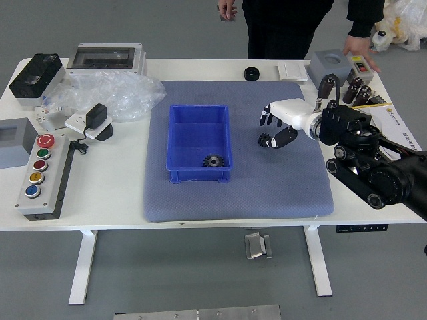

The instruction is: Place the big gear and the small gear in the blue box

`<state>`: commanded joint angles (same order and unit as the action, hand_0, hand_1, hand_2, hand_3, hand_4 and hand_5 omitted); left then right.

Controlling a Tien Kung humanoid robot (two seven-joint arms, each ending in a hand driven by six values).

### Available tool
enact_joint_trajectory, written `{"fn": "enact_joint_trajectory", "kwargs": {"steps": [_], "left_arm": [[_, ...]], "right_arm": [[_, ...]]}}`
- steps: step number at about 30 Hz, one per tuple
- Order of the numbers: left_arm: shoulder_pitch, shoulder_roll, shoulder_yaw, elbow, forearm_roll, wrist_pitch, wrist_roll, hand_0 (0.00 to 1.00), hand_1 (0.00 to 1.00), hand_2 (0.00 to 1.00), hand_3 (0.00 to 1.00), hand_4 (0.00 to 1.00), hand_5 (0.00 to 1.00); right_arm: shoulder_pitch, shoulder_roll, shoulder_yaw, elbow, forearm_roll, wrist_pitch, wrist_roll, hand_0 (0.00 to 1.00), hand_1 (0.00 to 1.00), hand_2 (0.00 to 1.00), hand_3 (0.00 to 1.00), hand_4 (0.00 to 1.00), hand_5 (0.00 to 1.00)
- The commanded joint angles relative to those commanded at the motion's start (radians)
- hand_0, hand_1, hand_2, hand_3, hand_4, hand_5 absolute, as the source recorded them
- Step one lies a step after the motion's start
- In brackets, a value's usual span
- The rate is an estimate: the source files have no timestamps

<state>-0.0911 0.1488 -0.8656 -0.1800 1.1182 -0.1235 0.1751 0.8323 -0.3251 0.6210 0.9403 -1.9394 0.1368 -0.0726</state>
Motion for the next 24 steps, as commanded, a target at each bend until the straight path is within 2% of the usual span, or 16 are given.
{"fn": "enact_joint_trajectory", "kwargs": {"steps": [3,14,24], "left_arm": [[-0.001,-0.001,0.0,0.0,0.001,0.0,0.0,0.854,0.823,0.805,0.827,0.673,0.307],[-0.002,-0.007,0.001,0.0,0.003,0.0,-0.001,0.854,0.823,0.805,0.828,0.673,0.307],[-0.004,-0.017,0.009,0.0,0.001,-0.001,-0.005,0.854,0.823,0.805,0.828,0.673,0.307]], "right_arm": [[0.004,0.008,0.001,-0.016,-0.002,-0.005,0.003,0.549,0.511,0.636,0.666,0.806,0.257],[0.006,0.048,0.005,-0.09,-0.006,-0.041,0.024,0.548,0.511,0.636,0.69,0.798,0.258],[0.006,0.084,0.013,-0.145,0.004,-0.064,0.054,0.561,0.525,0.657,0.716,0.798,0.227]]}}
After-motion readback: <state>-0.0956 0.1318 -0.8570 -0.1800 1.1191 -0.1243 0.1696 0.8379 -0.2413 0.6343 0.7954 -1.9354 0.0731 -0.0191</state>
